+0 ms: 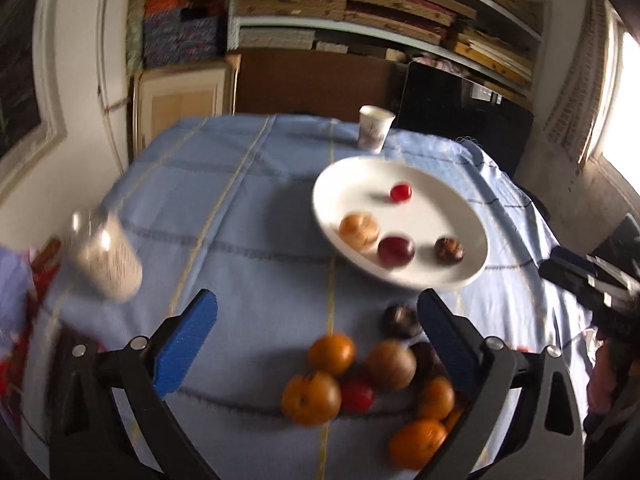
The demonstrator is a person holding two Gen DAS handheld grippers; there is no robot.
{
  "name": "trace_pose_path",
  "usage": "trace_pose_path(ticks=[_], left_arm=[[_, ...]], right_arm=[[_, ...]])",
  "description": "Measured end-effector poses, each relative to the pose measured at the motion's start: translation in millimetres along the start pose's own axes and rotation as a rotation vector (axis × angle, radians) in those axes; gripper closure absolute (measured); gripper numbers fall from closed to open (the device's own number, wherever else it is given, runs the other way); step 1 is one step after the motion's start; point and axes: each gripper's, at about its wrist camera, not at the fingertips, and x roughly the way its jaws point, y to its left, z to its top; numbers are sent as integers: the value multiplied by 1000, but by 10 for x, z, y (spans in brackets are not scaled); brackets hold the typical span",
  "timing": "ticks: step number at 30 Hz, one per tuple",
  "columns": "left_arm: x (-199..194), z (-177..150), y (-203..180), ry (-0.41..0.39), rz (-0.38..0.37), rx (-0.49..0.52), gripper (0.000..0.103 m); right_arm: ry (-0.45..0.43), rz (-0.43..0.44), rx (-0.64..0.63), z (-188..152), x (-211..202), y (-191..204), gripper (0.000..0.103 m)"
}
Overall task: Organize fruits
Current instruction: 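Grasp the large dark purple fruit with the right tool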
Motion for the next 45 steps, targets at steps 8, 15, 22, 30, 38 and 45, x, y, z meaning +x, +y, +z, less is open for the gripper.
trace_pose_path(ticks=[8,15,22,30,38,45], left_arm=[[69,-505,122,74,-119,-16,5],[-75,-645,-191,17,-120,174,5],[-58,-694,-362,46,-167,210,5],[-46,-745,-442,48,-170,246,5],[-48,-821,-540,66,-212,291,5],[-8,-806,-502,73,-194,278,5]], right_arm=[[82,59,-81,-503,59,130,36],[117,93,-62,-518,135,98,37],[144,68,-76,-475,253,150,40],[134,71,-43,-497,313,162,41],[136,46,-37,-492,395,200,41],[198,49,-18,-513,484,194,56]])
